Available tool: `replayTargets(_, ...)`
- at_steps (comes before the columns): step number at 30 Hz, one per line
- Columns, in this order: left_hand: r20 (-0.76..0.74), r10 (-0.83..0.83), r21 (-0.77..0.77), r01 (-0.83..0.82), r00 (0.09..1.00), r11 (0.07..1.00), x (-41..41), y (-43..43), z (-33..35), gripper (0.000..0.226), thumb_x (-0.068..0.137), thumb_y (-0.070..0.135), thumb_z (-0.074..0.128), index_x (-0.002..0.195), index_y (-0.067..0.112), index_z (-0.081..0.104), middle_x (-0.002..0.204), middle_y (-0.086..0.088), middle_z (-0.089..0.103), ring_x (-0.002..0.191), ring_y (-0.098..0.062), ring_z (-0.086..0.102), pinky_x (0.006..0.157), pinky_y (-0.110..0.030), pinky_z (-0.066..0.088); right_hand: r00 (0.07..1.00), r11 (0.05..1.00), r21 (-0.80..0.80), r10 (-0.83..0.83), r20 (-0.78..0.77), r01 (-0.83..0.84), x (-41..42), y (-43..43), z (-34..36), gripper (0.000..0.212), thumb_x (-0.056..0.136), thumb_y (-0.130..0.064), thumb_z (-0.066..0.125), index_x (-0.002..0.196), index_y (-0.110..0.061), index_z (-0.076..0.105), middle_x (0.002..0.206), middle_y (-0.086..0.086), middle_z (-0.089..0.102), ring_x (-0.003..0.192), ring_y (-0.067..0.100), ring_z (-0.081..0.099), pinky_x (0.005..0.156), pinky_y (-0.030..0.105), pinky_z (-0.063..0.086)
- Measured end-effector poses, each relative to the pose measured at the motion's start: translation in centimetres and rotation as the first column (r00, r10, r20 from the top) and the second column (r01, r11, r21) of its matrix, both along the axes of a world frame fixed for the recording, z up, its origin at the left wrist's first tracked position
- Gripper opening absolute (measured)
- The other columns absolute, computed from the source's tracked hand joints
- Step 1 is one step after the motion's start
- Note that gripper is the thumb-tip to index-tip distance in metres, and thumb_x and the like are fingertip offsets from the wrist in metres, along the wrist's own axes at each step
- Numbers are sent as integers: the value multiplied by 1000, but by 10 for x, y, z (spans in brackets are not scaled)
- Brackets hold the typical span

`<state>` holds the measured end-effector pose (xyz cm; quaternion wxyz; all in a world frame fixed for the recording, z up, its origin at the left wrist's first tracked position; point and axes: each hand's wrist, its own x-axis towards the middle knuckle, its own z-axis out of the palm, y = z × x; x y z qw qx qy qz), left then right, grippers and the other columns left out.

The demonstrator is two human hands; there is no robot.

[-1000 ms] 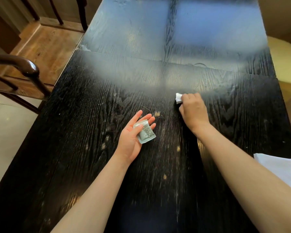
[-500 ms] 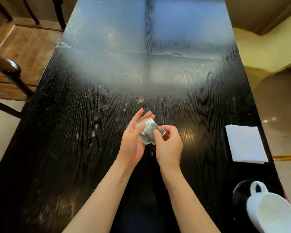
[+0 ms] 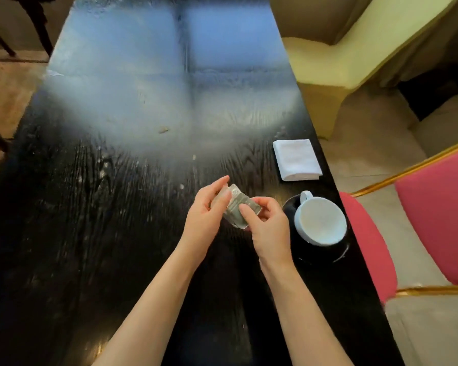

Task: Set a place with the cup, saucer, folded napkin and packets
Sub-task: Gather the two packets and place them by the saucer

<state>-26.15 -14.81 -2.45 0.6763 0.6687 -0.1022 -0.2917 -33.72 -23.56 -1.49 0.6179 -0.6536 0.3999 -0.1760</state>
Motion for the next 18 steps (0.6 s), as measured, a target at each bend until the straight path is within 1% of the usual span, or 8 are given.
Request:
replayTargets(4, -43, -167, 132, 171, 985, 976, -47, -7, 8, 23, 89, 22, 58, 112, 24, 64, 106, -2, 68, 92, -14, 67, 72, -24, 55, 998, 997, -52, 57, -13, -58, -66, -20, -3, 16, 81, -14, 67, 94, -22, 61, 95, -1, 67, 90, 12, 65, 75, 27, 56)
replayTargets(6, -61, -160, 175, 169, 985, 970, -75, -14, 5, 23, 88, 19, 60, 110, 18, 65, 102, -4, 69, 88, -15, 68, 66, -22, 55, 997, 993, -89, 68, -48, -72, -95, -27, -11, 23, 82, -15, 66, 102, -25, 60, 99, -6, 65, 91, 10, 64, 75, 22, 55)
replayTargets(8, -77, -121, 208, 135, 990, 969, -106, -24, -4, 21, 88, 18, 60, 108, 17, 65, 99, -3, 69, 84, -14, 69, 61, -18, 54, 993, 989, -126, 65, -96, -77, -124, -34, -20, 29, 84, -15, 64, 108, -28, 59, 103, -8, 64, 90, 4, 63, 69, 12, 52)
replayTargets(10, -75, -101, 248, 117, 992, 962, -138, -34, -16, 19, 88, 18, 59, 106, 19, 64, 97, -1, 69, 82, -11, 68, 58, -14, 52, 988, 985, -159, 41, -147, -65, -152, -42, -30, 29, 86, -14, 62, 112, -26, 59, 107, -7, 62, 89, 1, 60, 64, 3, 47)
replayTargets(12, -31, -113, 319, 117, 993, 940, -165, -45, -27, 22, 89, 20, 58, 110, 20, 62, 97, 5, 66, 83, -6, 65, 57, -11, 50, 978, 975, -213, 14, -208, -59, -176, -50, -39, 29, 87, -11, 59, 114, -22, 60, 109, -6, 58, 89, 0, 58, 61, 0, 44)
replayTargets(14, 61, -168, 415, 128, 984, 901, -187, -56, -37, 27, 90, 23, 55, 117, 20, 59, 105, 6, 64, 90, -3, 60, 63, -10, 46, 960, 957, -278, -1, -279, -80, -194, -58, -47, 29, 88, -10, 57, 116, -18, 59, 107, -5, 54, 90, 4, 57, 60, 3, 43)
replayTargets(16, 160, -245, 488, 140, 956, 861, -202, -65, -42, 33, 91, 23, 53, 124, 18, 54, 117, 2, 59, 98, -3, 54, 76, -10, 41, 942, 933, -342, -8, -336, -114, -206, -67, -52, 28, 89, -10, 57, 116, -15, 60, 107, -3, 54, 94, 8, 56, 67, 6, 41)
replayTargets(18, 270, -344, 534, 157, 899, 831, -212, -69, -44, 41, 90, 20, 54, 130, 15, 48, 124, 0, 55, 109, -7, 50, 89, -15, 38, 927, 899, -407, -3, -375, -162, -214, -74, -56, 25, 89, -10, 57, 113, -13, 62, 106, 0, 57, 92, 10, 55, 74, 16, 46)
